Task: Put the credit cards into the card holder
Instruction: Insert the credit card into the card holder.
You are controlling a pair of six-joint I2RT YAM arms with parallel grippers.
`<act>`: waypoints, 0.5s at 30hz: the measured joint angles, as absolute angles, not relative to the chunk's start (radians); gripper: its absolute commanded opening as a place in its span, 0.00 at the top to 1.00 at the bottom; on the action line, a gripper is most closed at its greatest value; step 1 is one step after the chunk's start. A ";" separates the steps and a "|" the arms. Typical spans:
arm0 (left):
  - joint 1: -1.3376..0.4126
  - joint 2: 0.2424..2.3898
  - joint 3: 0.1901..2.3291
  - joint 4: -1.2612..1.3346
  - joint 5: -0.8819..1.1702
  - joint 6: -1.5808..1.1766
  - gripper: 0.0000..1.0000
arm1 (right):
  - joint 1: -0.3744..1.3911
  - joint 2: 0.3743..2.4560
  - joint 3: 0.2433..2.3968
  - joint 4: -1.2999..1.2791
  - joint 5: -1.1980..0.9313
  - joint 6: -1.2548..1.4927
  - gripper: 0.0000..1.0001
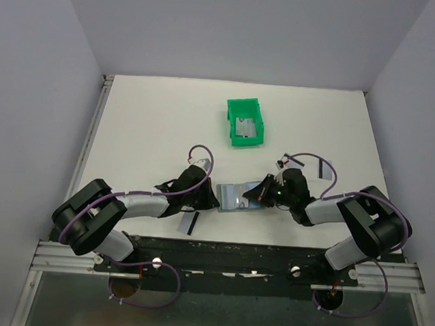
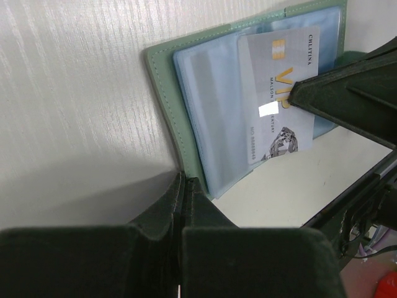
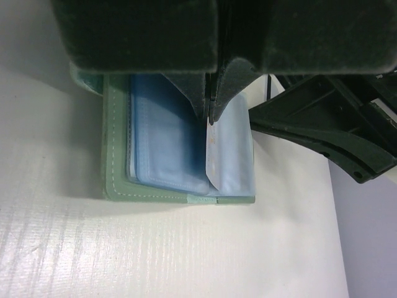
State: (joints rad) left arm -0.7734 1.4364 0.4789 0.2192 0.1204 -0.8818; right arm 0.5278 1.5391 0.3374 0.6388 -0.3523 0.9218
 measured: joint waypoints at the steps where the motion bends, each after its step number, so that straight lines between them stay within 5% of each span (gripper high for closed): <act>1: -0.773 1.437 0.480 0.218 0.120 -0.882 1.00 | 0.528 1.553 0.337 0.660 -0.360 0.926 1.00; 15: -0.772 1.442 0.493 0.200 0.121 -0.879 1.00 | 0.521 1.647 0.350 0.794 -0.461 0.914 0.99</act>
